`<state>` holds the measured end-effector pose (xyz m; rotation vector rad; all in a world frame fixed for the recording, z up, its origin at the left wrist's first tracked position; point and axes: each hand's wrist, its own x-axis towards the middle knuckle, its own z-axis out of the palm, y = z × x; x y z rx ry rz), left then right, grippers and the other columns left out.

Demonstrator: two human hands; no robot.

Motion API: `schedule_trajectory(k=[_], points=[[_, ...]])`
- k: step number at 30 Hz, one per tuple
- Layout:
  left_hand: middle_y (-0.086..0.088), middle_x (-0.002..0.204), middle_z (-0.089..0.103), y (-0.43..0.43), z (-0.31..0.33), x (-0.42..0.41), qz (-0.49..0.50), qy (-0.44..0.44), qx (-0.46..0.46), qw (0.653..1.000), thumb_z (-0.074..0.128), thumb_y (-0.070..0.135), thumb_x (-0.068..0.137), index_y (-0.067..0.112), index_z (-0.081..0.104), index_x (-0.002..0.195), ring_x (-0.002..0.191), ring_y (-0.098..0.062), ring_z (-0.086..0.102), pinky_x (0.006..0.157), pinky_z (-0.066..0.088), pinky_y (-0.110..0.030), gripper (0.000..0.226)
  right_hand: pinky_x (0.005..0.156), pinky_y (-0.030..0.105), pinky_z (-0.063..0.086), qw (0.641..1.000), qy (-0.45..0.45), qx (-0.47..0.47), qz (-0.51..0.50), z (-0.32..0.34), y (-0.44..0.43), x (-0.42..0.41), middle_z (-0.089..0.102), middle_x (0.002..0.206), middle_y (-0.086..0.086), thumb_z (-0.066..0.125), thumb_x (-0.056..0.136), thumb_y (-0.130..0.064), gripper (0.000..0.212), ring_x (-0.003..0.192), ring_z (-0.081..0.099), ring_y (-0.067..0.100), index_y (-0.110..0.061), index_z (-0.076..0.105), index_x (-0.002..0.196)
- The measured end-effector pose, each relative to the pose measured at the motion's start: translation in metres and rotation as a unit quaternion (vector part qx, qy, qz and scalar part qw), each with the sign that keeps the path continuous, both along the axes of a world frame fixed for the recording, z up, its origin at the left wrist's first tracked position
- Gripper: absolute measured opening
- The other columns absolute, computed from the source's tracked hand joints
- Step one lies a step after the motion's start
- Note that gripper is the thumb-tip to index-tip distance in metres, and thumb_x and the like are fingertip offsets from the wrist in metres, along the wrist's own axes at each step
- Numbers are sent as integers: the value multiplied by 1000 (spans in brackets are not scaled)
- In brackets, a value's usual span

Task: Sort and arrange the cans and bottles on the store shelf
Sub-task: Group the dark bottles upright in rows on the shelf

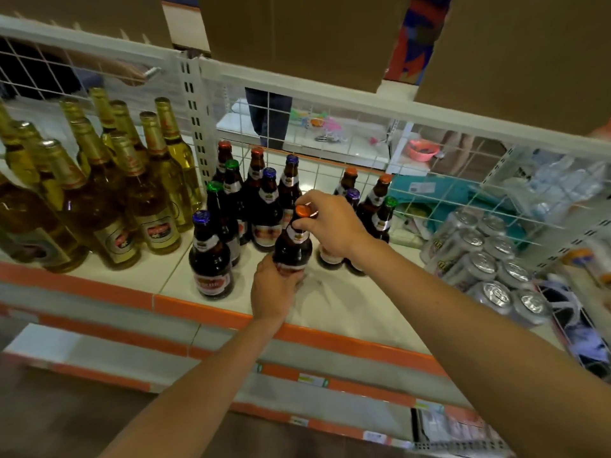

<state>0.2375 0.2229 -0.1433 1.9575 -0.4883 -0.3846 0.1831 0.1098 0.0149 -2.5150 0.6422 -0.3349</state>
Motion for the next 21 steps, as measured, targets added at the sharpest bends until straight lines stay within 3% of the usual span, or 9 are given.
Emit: schedule_trajectory(k=[5,7,10,21], points=[[4,108,69,-17,20,-51,-56,-30,37,997,81,48,71,21,60,119,96,-18,65,75,51,-30,59,85,29,48,999,42,-30,-17,22,-29,-52,66,111,2,76,85,-29,41,97,59,15,-16,63,121],[6,106,69,-27,25,-69,-78,-28,49,995,80,53,72,23,61,116,94,-16,66,72,49,-28,57,85,32,49,998,48,-32,-37,24,-41,-72,66,107,2,77,84,-28,39,95,60,17,-16,65,119],[6,103,71,-42,27,-92,-97,-45,55,993,78,58,71,24,62,114,92,-17,67,72,51,-29,58,87,41,52,996,56,-29,-60,23,-55,-94,67,106,5,79,82,-27,38,97,63,25,-15,65,115],[9,109,67,-74,15,-117,-91,5,35,995,81,53,68,27,57,120,97,-15,65,75,50,-29,63,79,28,43,993,72,-39,-83,9,-80,-118,66,114,5,75,86,-25,40,104,60,23,-15,62,123]])
